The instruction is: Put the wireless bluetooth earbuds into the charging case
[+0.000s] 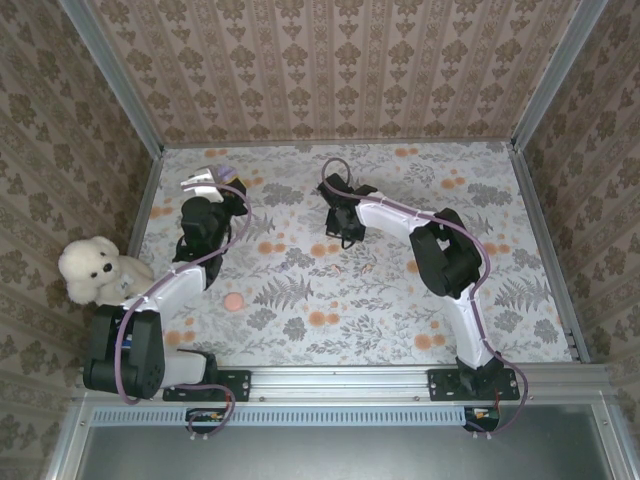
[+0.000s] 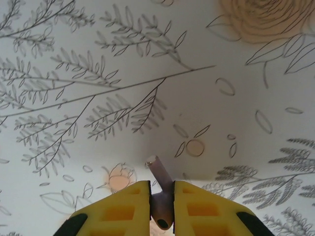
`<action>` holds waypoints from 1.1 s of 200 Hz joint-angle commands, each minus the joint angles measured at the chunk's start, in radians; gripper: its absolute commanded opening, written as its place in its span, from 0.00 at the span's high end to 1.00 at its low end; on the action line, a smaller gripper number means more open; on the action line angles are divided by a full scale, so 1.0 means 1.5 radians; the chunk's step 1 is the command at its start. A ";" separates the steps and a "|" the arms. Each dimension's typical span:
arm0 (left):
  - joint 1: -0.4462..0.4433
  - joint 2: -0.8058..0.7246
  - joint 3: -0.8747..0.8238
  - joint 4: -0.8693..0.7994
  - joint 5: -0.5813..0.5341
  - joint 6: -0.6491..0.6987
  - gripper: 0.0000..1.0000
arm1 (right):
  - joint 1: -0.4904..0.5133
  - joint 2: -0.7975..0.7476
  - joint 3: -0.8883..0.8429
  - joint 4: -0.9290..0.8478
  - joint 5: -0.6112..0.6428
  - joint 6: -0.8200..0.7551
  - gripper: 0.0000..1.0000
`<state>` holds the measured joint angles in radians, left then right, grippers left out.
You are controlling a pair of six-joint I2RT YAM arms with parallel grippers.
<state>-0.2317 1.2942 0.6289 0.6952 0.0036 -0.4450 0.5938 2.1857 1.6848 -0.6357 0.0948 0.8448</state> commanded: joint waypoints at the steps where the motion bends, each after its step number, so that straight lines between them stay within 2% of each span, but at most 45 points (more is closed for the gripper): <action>1: -0.011 0.006 0.020 0.017 0.004 0.006 1.00 | -0.001 0.014 0.008 -0.022 -0.010 0.016 0.82; 39: -0.026 0.020 0.025 0.023 0.001 0.008 1.00 | -0.001 0.014 -0.010 -0.011 -0.024 0.030 0.60; 56: -0.029 0.020 0.027 0.023 -0.001 0.011 1.00 | -0.001 0.006 -0.026 -0.002 -0.027 0.036 0.55; 105: -0.031 0.016 0.027 0.023 -0.002 0.013 1.00 | 0.003 0.002 -0.035 0.015 -0.047 0.044 0.51; 220: -0.031 0.012 0.023 0.022 -0.005 0.015 1.00 | 0.045 0.031 0.014 0.046 -0.113 0.088 0.49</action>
<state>-0.2745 1.3224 0.6376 0.6991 0.0025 -0.4412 0.6430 2.1979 1.6699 -0.5827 -0.0109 0.9440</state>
